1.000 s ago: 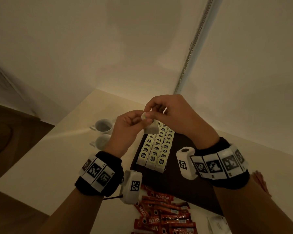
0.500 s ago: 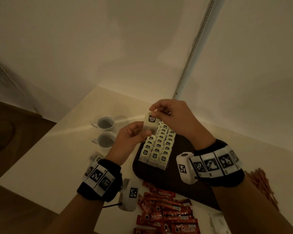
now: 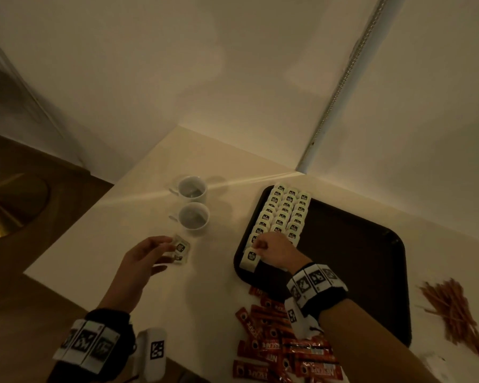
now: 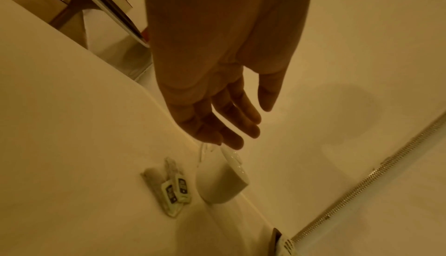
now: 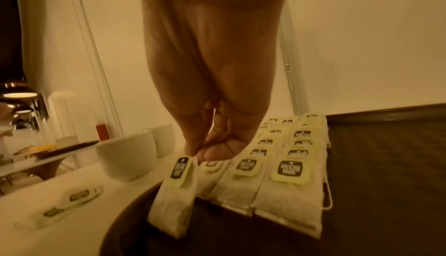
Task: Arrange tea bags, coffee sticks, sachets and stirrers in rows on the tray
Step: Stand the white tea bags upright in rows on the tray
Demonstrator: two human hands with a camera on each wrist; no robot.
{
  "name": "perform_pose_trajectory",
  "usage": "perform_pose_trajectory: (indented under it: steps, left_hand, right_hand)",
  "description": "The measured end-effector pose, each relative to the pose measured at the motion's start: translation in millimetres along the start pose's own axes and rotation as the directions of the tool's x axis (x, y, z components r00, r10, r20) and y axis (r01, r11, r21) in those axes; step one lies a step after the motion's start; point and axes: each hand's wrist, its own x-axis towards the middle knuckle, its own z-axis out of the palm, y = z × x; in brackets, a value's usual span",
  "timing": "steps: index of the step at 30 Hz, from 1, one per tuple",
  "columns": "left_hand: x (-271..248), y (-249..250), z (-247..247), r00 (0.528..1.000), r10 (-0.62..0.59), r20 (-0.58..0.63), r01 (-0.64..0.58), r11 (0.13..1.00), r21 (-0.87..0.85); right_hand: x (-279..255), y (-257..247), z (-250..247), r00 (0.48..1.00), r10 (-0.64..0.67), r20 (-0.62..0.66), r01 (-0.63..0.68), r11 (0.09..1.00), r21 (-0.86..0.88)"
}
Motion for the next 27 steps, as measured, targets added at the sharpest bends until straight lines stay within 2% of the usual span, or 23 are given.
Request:
perform_pose_trajectory:
  steps: [5, 11, 13, 14, 16, 18, 20, 23, 25, 27]
  left_hand:
    - [-7, -5, -11, 0.999, -0.025, -0.028, 0.026, 1.000, 0.009]
    - [-5, 1, -11, 0.999, -0.031, -0.019, 0.031, 0.999, 0.024]
    - [1, 2, -9, 0.999, -0.005, -0.032, 0.007, 0.996, 0.091]
    - [7, -1, -10, 0.998, 0.038, -0.041, -0.029, 0.982, 0.186]
    - [22, -6, -13, 0.990, 0.138, 0.009, -0.126, 0.873, 0.471]
    - [42, -15, -15, 0.978, 0.149, 0.149, -0.210, 0.665, 0.717]
    - [63, -24, -11, 0.963, 0.050, 0.265, -0.256, 0.470, 0.845]
    - [82, -33, -4, 0.939, -0.113, 0.325, -0.289, 0.253, 0.923]
    - [86, -36, 0, 0.928, -0.169, 0.333, -0.301, 0.188, 0.935]
    - [84, -39, 0, 0.926, -0.167, 0.339, -0.312, 0.167, 0.935]
  right_hand:
    - [13, 6, 5, 0.989, 0.014, -0.148, -0.009, 0.999, 0.039]
    - [19, 7, 7, 0.984, 0.032, -0.172, -0.018, 0.996, 0.084]
    - [20, 6, 6, 0.974, 0.058, -0.218, -0.039, 0.995, 0.091]
    - [19, 5, 5, 0.966, 0.058, -0.254, -0.037, 0.995, 0.089]
    - [14, 2, 3, 0.955, 0.003, -0.295, 0.023, 0.996, 0.083]
    - [3, -4, 3, 0.956, -0.103, -0.276, 0.125, 0.990, 0.064]
    - [-14, -8, 7, 0.957, -0.185, -0.224, 0.204, 0.977, 0.066]
    - [-37, -11, 14, 0.969, -0.208, -0.130, 0.222, 0.970, 0.100]
    - [-48, -7, 18, 0.975, -0.204, -0.087, 0.212, 0.973, 0.094]
    - [-54, -1, 20, 0.981, -0.183, -0.057, 0.188, 0.978, 0.087]
